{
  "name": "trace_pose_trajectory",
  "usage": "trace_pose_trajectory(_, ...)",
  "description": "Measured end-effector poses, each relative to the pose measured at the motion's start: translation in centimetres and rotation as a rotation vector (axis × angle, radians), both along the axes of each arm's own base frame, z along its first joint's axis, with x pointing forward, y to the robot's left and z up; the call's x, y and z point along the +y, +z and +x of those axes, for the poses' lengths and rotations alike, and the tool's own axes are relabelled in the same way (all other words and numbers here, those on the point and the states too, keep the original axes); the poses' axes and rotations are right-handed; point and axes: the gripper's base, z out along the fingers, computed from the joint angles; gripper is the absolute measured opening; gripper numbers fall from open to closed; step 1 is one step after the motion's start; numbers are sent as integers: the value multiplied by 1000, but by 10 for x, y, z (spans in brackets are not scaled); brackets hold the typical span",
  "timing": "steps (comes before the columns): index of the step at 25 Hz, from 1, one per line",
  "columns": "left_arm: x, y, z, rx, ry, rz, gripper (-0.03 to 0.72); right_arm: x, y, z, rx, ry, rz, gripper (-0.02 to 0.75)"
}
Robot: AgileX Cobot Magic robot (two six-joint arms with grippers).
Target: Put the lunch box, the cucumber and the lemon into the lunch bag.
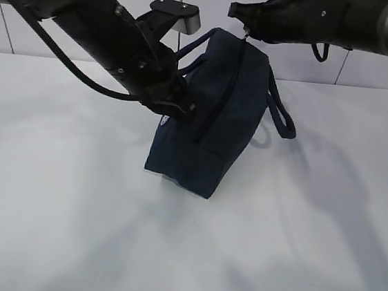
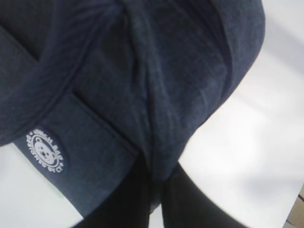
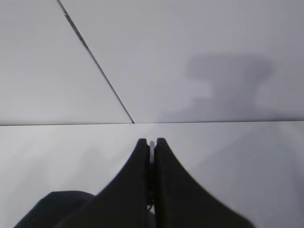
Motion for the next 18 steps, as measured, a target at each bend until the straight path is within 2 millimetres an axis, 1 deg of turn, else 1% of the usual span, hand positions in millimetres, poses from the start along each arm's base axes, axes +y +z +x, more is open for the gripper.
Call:
trace_pose_trajectory(2,-1,0,-1,4,-5,1,-4,-4,-5,5,12,-6,-2,0)
trace_pose_trajectory(4,-1,-1,-2,14,-12,5,-4,-6,-14,10,32,-10,-7,0)
trace_pose_trajectory(6,-1,-1,-3,23,-18,8,-4,-5,-18,13,49,-5,-10,0)
trace_pose_trajectory(10,-2,-1,-5,30,-25,11,-4,-4,-19,17,83,19,-32,0)
trace_pose_trajectory(15,-2,-2,-6,46,-34,13,-1,-3,-17,16,112,35,-41,0)
trace_pose_trajectory(17,-3,-1,-8,66,-34,0,32,-2,-14,16,124,43,-43,0)
trace_pose_trajectory(18,-3,-2,-9,80,-39,0,68,-1,-12,16,131,47,-44,0)
